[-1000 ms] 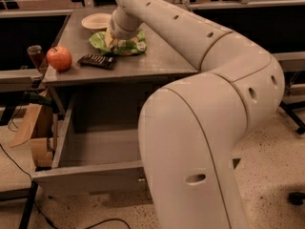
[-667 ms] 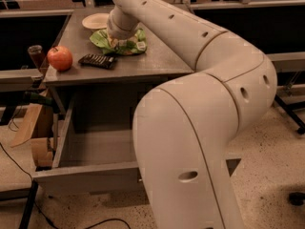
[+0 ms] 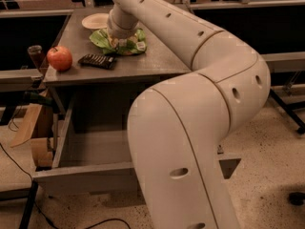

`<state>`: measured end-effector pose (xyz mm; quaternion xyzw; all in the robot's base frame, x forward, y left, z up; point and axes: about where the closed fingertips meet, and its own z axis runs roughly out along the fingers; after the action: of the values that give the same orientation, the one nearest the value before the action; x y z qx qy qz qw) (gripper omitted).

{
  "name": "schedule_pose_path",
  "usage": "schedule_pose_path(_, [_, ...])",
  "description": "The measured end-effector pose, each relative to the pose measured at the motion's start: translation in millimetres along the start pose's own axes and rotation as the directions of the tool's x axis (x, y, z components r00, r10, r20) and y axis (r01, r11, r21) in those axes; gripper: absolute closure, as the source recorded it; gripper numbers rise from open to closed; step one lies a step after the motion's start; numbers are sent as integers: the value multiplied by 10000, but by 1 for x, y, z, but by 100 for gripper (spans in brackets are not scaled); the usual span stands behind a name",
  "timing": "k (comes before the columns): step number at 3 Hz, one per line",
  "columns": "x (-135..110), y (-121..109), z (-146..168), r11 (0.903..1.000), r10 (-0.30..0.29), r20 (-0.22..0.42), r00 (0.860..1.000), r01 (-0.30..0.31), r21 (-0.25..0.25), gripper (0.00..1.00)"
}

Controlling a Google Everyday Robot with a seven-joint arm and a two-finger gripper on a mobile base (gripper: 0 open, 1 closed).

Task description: Place green rice chip bag into top drawer

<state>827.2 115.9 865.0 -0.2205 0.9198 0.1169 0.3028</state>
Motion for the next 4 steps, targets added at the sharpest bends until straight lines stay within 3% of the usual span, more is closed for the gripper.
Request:
schedule_pose_path(1, [6,-20,-11,9987,355,6,9994,-355,353,100])
schedule_pose_path(2, [4,-20,-14,9987,356,6,9994,-356,354,100])
schedule_pose_path(3, [12,-40,-35,9942,726,373,9967,-753,765,100])
schedule_pose_path(4, [18,-82,-102,9727,1457,1794,9729,-1740,1536,100])
